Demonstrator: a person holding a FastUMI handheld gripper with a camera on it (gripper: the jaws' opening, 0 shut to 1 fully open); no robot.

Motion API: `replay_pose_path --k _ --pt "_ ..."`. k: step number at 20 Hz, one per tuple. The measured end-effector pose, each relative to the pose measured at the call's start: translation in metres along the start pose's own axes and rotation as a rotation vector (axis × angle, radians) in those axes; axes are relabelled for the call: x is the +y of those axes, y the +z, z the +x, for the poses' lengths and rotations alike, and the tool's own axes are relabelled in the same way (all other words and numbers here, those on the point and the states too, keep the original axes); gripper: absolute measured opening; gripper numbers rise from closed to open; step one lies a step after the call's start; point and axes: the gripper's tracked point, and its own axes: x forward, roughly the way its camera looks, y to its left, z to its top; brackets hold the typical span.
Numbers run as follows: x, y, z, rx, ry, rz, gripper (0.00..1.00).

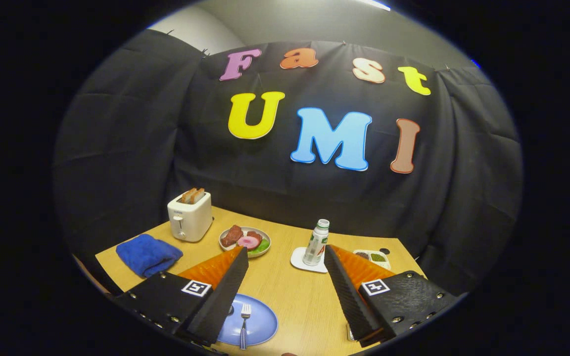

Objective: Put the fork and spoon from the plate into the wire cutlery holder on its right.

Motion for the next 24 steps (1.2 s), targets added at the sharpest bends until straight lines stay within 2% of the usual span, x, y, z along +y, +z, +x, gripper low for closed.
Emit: replay_pose_path --k 15,18,20,24 --pt "0.064 -0.130 0.022 0.440 0.171 -0.046 0.95" --pt "0.076 -0.156 0.019 0.521 0.213 -0.065 0.92" --pt "0.077 -0.177 0.019 0.591 0.226 -0.102 0.92" --pt "0.082 -0.220 0.013 0.760 0.246 -0.085 0.92"
